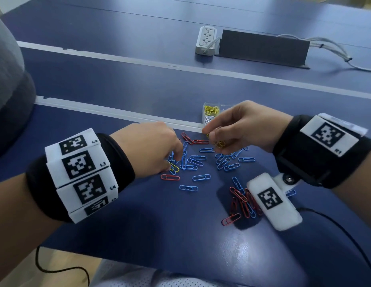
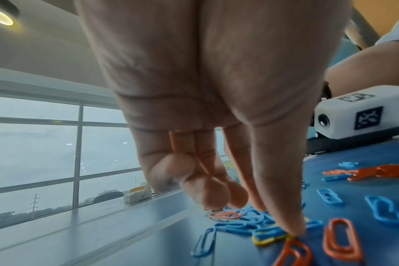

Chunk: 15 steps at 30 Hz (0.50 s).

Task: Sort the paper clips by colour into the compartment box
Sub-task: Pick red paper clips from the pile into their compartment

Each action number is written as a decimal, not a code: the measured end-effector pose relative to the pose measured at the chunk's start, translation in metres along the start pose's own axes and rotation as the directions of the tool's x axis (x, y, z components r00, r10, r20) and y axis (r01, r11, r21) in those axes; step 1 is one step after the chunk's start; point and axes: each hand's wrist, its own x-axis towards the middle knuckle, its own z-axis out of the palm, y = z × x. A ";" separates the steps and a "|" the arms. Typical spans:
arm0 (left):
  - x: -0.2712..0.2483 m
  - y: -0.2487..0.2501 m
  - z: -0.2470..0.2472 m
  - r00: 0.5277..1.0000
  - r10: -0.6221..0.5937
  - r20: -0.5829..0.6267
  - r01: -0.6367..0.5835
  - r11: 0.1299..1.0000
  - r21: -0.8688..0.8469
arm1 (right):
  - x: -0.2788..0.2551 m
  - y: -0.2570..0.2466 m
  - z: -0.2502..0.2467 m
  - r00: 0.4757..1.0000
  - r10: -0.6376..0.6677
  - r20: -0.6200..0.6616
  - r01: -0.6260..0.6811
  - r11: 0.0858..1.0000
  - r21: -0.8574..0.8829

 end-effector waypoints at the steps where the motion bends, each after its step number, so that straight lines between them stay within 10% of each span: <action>1: 0.001 0.001 0.000 1.000 0.001 0.018 -0.001 1.000 0.018 | 0.000 0.000 -0.001 1.000 0.005 0.006 -0.005 1.000 0.025; 15: 0.002 0.004 0.001 0.994 0.010 0.107 -0.008 1.000 -0.021 | 0.044 -0.028 -0.030 0.940 -0.029 -0.339 -0.044 0.977 -0.208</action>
